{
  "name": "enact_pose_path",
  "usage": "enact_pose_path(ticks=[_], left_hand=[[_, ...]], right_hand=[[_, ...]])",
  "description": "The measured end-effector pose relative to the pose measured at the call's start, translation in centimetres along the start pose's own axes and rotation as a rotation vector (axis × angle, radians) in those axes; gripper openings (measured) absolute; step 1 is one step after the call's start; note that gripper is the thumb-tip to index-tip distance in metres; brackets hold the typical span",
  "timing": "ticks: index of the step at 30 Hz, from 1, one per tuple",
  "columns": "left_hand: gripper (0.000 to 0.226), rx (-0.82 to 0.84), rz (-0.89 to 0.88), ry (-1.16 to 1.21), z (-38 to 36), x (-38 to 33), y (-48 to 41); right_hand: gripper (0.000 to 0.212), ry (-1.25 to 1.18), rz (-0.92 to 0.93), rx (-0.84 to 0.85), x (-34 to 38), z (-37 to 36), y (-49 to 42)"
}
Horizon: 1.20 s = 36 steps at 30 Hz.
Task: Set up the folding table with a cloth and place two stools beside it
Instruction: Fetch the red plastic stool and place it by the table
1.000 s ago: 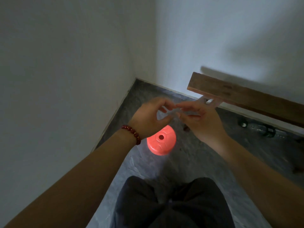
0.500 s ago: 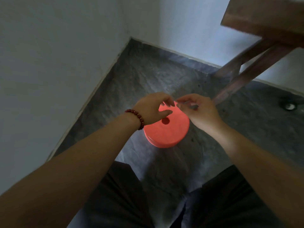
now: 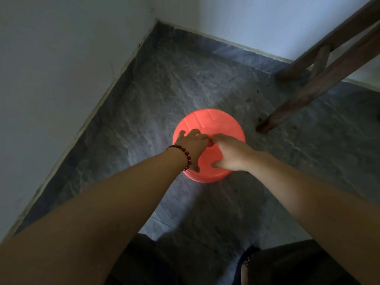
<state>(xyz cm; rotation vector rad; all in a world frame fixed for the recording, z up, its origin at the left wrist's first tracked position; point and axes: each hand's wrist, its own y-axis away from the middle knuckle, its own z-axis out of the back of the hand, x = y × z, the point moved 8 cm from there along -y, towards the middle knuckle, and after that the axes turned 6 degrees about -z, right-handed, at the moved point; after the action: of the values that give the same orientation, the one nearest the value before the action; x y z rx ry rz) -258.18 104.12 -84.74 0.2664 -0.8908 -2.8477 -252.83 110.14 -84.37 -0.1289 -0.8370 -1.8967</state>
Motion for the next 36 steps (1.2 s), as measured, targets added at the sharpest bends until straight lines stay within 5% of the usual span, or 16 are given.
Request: enact_pose_path(ticks=[4, 6, 9, 14, 27, 36], left_hand=[[0.119, 0.211, -0.009, -0.194, -2.8, 0.8, -0.4], [0.102, 0.182, -0.020, -0.255, -3.0, 0.7, -0.6], [0.076, 0.058, -0.043, -0.258, -2.4, 0.5, -0.9], [0.106, 0.045, -0.085, -0.357, -2.4, 0.5, -1.2], [0.112, -0.019, -0.038, -0.410, 2.0, 1.1, 1.6], [0.109, -0.088, 0.016, -0.404, 15.2, 0.7, 12.6]], right_hand=[[0.120, 0.204, 0.003, 0.189, -1.0, -3.0, -0.4], [0.126, 0.262, -0.002, 0.187, -1.4, -3.6, -0.5], [0.124, 0.295, -0.004, 0.105, -1.3, -3.7, -0.6], [0.123, 0.280, -0.018, 0.032, -1.2, -3.9, -0.5], [0.108, 0.335, 0.054, -0.097, 1.0, -0.4, 1.0], [0.110, 0.352, 0.100, -0.121, 9.2, 11.9, 8.2]])
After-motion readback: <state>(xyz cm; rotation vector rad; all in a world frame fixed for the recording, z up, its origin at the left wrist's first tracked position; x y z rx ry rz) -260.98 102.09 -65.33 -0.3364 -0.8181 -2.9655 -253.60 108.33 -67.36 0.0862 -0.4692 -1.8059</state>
